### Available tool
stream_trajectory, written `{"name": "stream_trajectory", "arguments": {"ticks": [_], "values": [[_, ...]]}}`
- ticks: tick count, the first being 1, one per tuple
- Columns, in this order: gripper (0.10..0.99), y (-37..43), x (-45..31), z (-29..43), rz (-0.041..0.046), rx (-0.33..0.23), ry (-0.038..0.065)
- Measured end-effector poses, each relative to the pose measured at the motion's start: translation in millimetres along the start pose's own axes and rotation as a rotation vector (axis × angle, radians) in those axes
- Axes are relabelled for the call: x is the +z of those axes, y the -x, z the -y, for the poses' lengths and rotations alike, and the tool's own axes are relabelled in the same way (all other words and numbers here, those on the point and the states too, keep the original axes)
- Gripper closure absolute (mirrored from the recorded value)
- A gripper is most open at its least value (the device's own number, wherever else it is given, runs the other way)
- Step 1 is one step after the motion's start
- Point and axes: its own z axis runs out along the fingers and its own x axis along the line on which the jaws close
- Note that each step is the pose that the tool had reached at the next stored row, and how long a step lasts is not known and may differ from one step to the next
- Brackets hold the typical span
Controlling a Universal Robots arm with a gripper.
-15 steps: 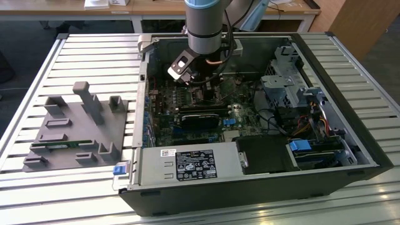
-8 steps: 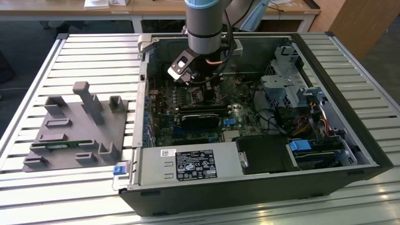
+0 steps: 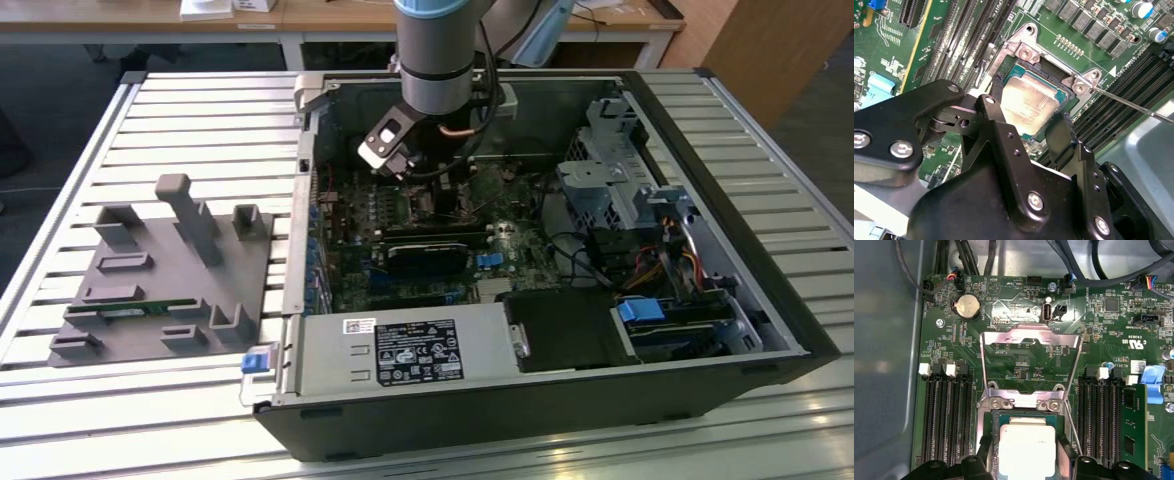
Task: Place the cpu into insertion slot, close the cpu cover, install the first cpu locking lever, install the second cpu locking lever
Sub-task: 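Place the cpu into insertion slot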
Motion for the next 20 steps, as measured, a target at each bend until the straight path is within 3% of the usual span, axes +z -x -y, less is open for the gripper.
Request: {"name": "stream_trajectory", "arguments": {"ticks": [9, 20], "values": [[0.471, -1.6, 1.0, 0.0, -0.0006, 0.0, 0.0], [0.471, -1.7, -3.5, -0.3, -0.0024, 0.0, 0.0]]}}
